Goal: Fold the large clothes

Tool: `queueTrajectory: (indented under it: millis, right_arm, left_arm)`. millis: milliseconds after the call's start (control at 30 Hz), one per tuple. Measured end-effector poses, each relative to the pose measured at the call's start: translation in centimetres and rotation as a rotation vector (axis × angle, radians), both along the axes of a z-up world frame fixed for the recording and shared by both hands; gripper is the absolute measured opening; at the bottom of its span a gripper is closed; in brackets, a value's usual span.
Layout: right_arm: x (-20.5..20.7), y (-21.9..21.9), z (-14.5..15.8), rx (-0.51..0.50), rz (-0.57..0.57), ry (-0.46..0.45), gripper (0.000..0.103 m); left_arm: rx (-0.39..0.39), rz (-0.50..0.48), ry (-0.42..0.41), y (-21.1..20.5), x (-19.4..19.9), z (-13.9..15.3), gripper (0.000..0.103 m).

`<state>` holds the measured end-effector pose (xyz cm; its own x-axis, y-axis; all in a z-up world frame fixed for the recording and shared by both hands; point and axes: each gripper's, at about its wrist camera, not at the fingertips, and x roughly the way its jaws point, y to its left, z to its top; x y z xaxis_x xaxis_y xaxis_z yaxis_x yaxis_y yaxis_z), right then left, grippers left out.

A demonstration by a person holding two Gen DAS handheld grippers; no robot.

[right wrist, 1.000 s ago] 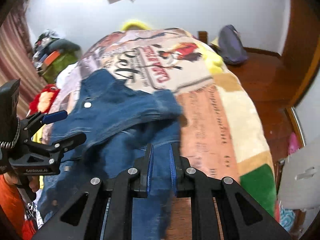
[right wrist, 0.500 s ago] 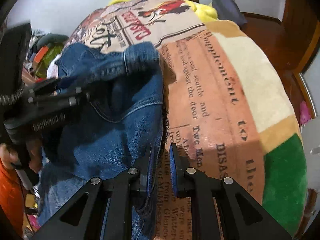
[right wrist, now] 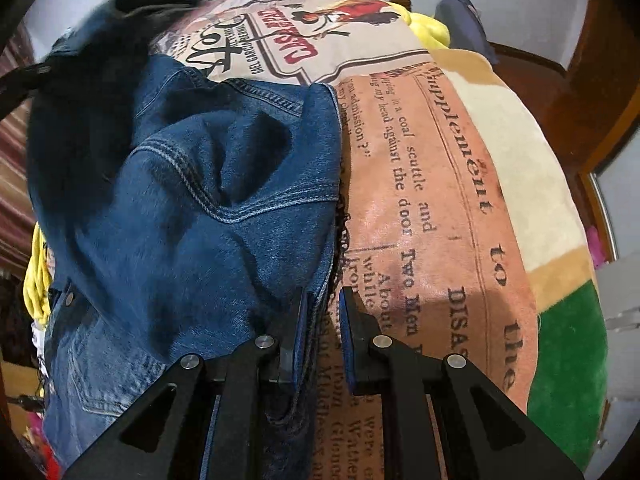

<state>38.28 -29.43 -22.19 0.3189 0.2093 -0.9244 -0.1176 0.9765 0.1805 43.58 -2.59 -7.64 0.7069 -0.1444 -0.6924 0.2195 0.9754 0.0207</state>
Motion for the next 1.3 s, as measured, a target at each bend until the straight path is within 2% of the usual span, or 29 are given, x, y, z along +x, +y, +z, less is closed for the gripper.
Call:
queueTrajectory:
  millis: [133, 233, 333, 467, 533, 700, 867, 1000, 1100, 1200, 1233, 1300]
  right_arm:
    - [0.0, 1.5, 0.9, 0.013, 0.026, -0.008, 0.012]
    - [-0.5, 2.6, 0.9, -0.032, 0.053, -0.022, 0.012]
    - [-0.7, 2.9, 0.6, -0.063, 0.07, -0.039, 0.012]
    - [-0.6, 2.9, 0.5, -0.056, 0.068, -0.03, 0.012]
    - [-0.6, 2.8, 0.3, -0.053, 0.062, -0.025, 0.012]
    - [-0.8, 3.0, 0.3, -0.072, 0.062, -0.029, 0.012]
    - [-0.9, 3.3, 0.4, -0.092, 0.063, -0.035, 0.012]
    - [-0.9, 3.3, 0.4, -0.089, 0.058, -0.031, 0.012]
    - [-0.8, 3.1, 0.5, -0.079, 0.051, -0.023, 0.012]
    - [-0.7, 2.9, 0.4, -0.066, 0.039, -0.015, 0.012]
    - [-0.7, 2.9, 0.4, -0.065, 0.037, -0.014, 0.012]
    - [-0.7, 2.9, 0.4, -0.065, 0.035, -0.016, 0.012]
  left_arm:
    - [-0.038, 0.063, -0.034, 4.4, -2.0, 1.2, 0.01]
    - [-0.05, 0.112, -0.02, 7.5, -3.9, 0.0, 0.009]
    - [-0.08, 0.163, 0.066, 10.6, -5.2, -3.2, 0.009]
    - [-0.159, 0.232, 0.217, 14.3, -7.0, -9.0, 0.009]
    - [-0.18, 0.251, 0.267, 15.1, -8.0, -11.5, 0.009]
    - [-0.203, 0.281, 0.329, 16.2, -10.8, -15.3, 0.015]
    - [-0.309, 0.307, 0.339, 18.1, -12.4, -16.3, 0.021]
    - [-0.314, 0.278, 0.351, 18.4, -12.7, -15.9, 0.024]
    - [-0.33, 0.26, 0.368, 18.7, -12.6, -15.7, 0.034]
    - [-0.411, 0.283, 0.415, 19.9, -11.8, -16.4, 0.049]
    - [-0.421, 0.317, 0.419, 20.4, -11.4, -16.6, 0.059]
    - [-0.445, 0.348, 0.411, 21.0, -10.8, -16.9, 0.06]
